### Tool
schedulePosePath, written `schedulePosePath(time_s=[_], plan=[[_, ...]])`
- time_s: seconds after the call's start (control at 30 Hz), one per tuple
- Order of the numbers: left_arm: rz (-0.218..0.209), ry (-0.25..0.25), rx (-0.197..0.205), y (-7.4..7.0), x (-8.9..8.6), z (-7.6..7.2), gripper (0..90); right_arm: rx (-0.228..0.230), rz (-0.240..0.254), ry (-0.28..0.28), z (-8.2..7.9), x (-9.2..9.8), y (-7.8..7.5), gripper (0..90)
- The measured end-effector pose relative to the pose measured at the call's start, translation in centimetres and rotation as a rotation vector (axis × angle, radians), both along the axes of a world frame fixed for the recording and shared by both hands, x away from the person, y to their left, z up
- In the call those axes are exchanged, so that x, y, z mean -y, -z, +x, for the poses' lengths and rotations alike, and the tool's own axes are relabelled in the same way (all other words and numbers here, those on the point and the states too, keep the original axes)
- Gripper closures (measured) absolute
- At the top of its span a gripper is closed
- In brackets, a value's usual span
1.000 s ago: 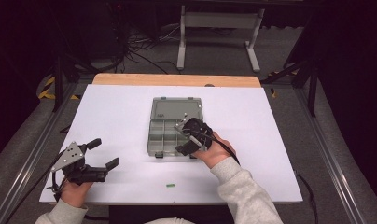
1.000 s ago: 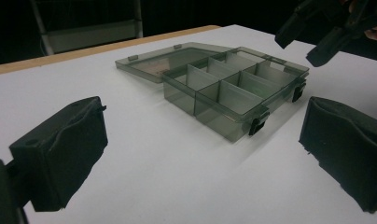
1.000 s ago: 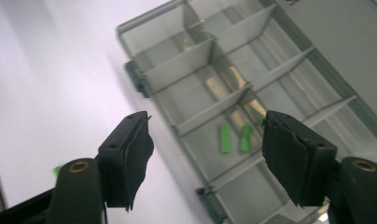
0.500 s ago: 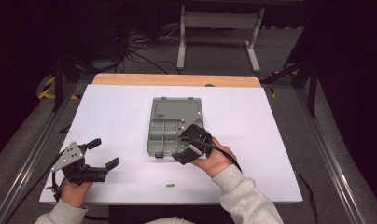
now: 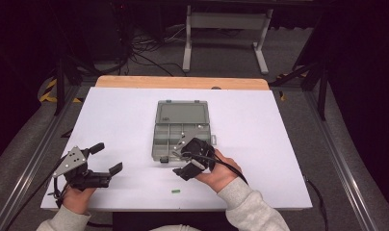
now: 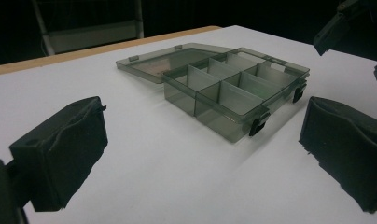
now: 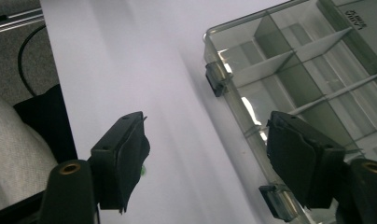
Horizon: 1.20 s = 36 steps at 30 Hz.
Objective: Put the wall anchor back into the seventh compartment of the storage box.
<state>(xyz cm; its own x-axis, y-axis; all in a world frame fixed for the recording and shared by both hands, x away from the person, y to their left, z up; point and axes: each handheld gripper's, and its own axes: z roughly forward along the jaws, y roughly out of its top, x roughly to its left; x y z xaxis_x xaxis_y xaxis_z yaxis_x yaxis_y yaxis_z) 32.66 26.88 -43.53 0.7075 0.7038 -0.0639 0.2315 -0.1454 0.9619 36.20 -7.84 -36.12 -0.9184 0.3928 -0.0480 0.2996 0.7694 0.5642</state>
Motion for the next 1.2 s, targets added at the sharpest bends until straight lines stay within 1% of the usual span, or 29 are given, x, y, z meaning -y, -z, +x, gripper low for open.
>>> schedulePosePath(time_s=[0.17,0.23,0.37,0.5,0.67,0.87,0.9,1.2], plan=[[0.003,0.003,-0.001,0.0,0.0,0.0,1.4,-0.009,-0.004,-0.011,-0.4,-0.4,0.6,29.0],[0.000,0.000,0.001,0.0,0.0,0.0,1.4,-0.025,-0.007,-0.016,-0.5,-0.5,1.0,29.1],[0.004,0.003,-0.002,0.0,0.0,0.0,1.4,-0.041,-0.046,-0.035,-0.9,-1.0,2.1,29.9],[0.005,0.004,-0.003,0.0,0.0,0.0,1.4,-0.052,-0.051,-0.041,-1.1,-1.3,2.7,30.4],[0.005,0.004,-0.003,0.0,0.0,0.0,1.4,-0.072,-0.060,-0.053,-1.2,-1.6,3.4,30.5],[0.006,0.005,-0.004,0.0,0.0,0.0,1.4,-0.085,-0.078,-0.066,-1.6,-2.0,4.2,31.2],[0.005,0.005,-0.004,0.0,0.0,0.0,1.4,-0.088,-0.077,-0.075,-1.6,-2.1,4.3,31.3],[0.006,0.006,-0.005,0.0,0.0,0.0,1.4,-0.102,-0.107,-0.089,-2.1,-2.5,5.2,32.5]])
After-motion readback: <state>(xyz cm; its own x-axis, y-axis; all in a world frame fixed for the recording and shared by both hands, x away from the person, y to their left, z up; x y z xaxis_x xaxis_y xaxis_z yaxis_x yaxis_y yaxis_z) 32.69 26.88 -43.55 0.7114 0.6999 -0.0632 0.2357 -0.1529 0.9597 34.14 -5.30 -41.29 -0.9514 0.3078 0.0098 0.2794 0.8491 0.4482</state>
